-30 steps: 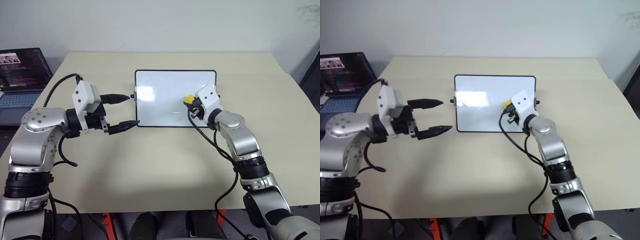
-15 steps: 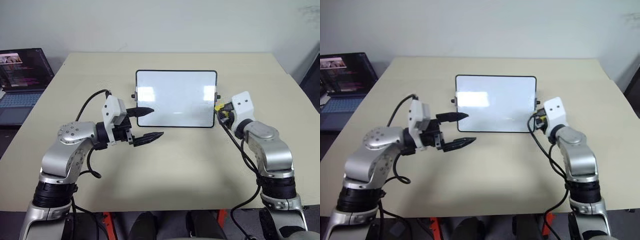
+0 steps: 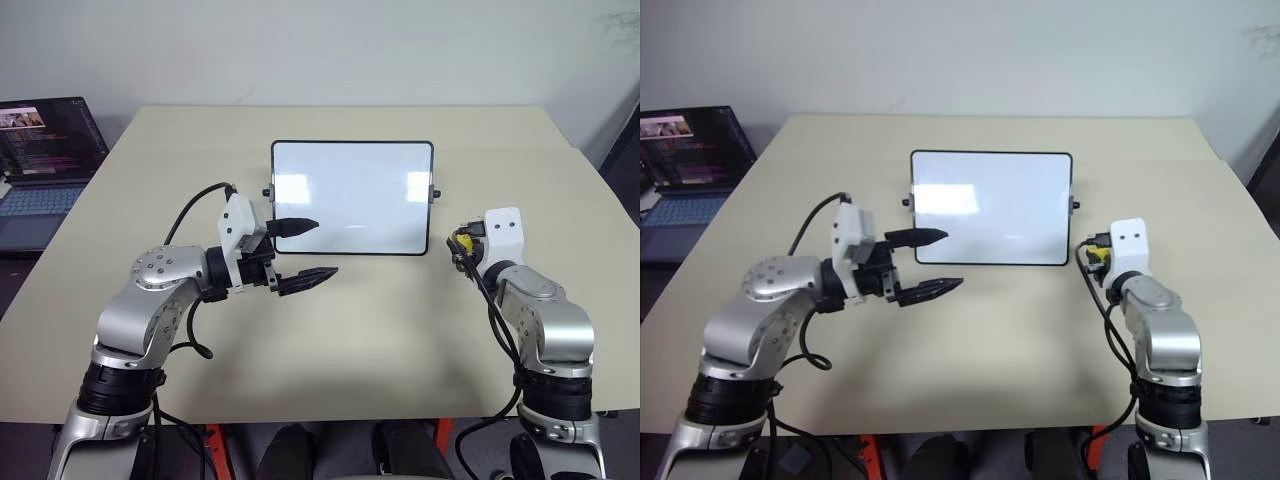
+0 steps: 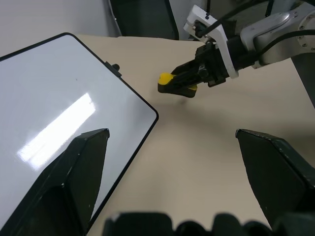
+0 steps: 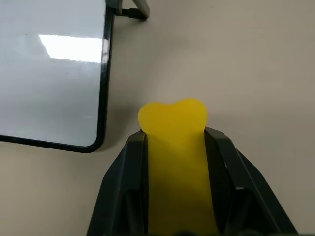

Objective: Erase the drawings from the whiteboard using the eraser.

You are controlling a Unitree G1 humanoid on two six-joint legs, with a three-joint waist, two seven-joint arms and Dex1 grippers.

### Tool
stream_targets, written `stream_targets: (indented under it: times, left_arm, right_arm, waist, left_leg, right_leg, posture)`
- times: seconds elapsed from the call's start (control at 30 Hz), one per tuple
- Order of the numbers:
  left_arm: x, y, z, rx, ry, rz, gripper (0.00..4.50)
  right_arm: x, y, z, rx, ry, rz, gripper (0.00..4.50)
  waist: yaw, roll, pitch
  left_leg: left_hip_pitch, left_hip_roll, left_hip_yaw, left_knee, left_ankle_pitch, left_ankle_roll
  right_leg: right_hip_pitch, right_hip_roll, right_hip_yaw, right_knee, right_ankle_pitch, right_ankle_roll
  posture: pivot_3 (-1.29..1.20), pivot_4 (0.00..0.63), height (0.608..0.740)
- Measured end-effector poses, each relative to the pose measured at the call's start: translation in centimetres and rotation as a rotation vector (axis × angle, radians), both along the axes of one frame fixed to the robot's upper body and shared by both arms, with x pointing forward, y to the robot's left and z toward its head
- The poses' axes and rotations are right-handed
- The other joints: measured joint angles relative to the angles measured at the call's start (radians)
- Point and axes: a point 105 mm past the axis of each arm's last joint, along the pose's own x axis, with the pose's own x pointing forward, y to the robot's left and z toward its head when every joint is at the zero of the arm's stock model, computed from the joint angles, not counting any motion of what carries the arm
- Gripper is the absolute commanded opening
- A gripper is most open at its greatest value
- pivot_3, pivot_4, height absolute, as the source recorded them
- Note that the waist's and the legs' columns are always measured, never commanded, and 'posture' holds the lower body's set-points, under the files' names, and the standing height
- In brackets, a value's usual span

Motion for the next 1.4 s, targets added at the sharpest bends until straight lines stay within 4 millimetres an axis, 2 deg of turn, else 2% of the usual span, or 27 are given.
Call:
stream_targets:
  times: [0.33,1.07,1.4]
  left_arm:
    - [0.0,0.1,0.0,0.009,-0.001,0.003,4.5]
    - [0.0,0.2,0.1,0.017,-0.003,0.001,4.5]
    - [0.0,0.4,0.1,0.026,-0.004,-0.001,4.5]
  right_arm:
    - [0.7,-0.6,-1.9,0.027,0.057,-0.032,1.24]
    - [1.0,-0.4,-1.7,0.024,0.042,-0.039,1.24]
    - [-0.8,-1.6,-2.3,-0.003,0.083,-0.04,1.24]
  waist:
    - [0.0,0.0,0.0]
    - [0.0,0.0,0.0]
    - [-0.001,0.0,0.0]
  left_leg:
    - [0.0,0.0,0.0,0.0,0.0,0.0]
    - [0.0,0.0,0.0,0.0,0.0,0.0]
    - [0.0,0.0,0.0,0.0,0.0,0.0]
  right_leg:
    - [0.0,0.0,0.0,0.0,0.0,0.0]
    - [0.0,0.0,0.0,0.0,0.0,0.0]
    - [0.0,0.0,0.0,0.0,0.0,0.0]
  posture:
    - [0.0,0.15,0.74]
    - [0.0,0.15,0.74]
    - [0.0,0.15,0.74]
